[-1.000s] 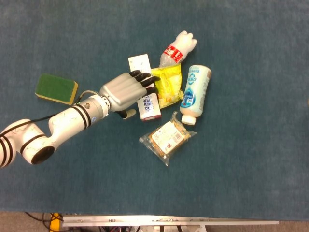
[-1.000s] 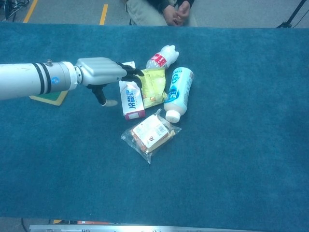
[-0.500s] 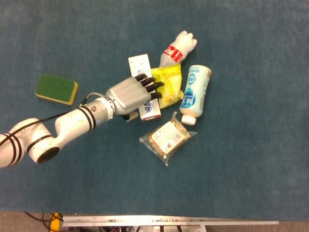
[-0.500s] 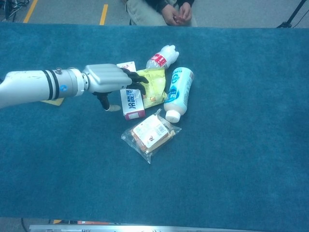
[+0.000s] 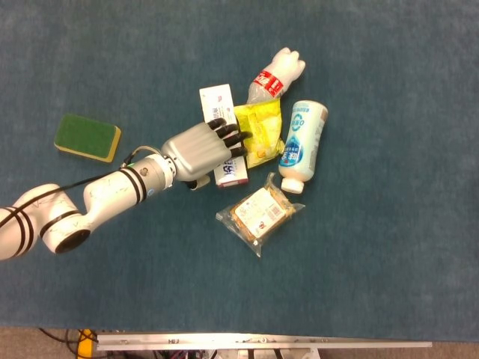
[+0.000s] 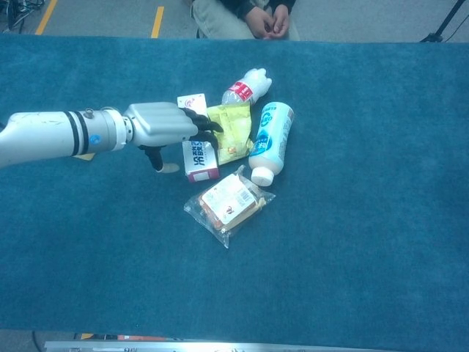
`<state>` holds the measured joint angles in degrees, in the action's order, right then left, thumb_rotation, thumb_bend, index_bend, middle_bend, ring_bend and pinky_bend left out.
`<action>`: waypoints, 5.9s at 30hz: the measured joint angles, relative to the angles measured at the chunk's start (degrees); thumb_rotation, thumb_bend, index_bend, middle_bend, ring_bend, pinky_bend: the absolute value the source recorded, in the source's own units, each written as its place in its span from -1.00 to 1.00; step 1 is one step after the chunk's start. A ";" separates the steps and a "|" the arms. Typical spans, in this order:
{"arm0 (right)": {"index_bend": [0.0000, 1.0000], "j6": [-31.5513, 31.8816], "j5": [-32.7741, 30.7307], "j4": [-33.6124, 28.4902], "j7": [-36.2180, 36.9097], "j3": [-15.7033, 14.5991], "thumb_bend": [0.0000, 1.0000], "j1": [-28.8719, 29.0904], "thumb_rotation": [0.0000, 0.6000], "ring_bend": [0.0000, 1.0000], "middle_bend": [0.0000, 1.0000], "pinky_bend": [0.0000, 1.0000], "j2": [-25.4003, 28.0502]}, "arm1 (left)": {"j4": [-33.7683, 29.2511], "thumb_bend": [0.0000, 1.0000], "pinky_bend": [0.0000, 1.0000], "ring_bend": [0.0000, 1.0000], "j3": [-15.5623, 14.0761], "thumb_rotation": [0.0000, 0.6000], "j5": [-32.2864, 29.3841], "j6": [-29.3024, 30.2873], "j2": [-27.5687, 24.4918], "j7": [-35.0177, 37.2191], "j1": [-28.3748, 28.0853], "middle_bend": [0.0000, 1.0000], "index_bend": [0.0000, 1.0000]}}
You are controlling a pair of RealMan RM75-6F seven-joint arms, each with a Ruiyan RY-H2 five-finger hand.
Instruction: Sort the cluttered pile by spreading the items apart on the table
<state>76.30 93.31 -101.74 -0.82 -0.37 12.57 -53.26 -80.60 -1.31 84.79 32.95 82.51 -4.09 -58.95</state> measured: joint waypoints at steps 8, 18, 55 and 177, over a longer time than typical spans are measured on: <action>-0.08 0.29 -0.10 -0.35 -0.20 0.02 -0.70 -0.29 1.00 -0.16 0.00 -0.21 0.15 | 1.26 -0.28 -0.83 -1.00 -1.26 1.00 2.84 1.98 0.53 2.92 0.65 -1.00 -0.59; -0.08 0.49 -0.15 -0.80 -0.44 0.00 -0.70 -0.58 1.00 -0.16 0.00 -0.21 0.40 | 4.26 -0.28 -0.83 -1.00 -2.25 1.00 4.72 3.38 1.64 6.40 1.03 -1.00 -0.50; -0.08 0.76 -0.30 -0.75 0.23 0.53 -0.71 -0.72 1.00 -0.16 0.00 -0.21 0.19 | 6.24 -0.27 -0.16 -0.27 -3.23 1.00 6.22 8.58 2.36 11.77 3.70 -0.22 0.04; -0.71 -26.10 5.51 -10.47 -9.51 2.52 -1.00 19.22 1.00 -0.53 -0.37 -0.32 -4.54 | -31.56 -0.31 -0.66 -0.87 -1.60 1.00 -12.15 33.39 -31.60 -11.77 31.10 -0.82 -0.72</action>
<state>50.20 98.82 -112.21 -10.32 2.15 31.79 -57.80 -112.15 -2.91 72.64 66.34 50.91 -15.87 -27.85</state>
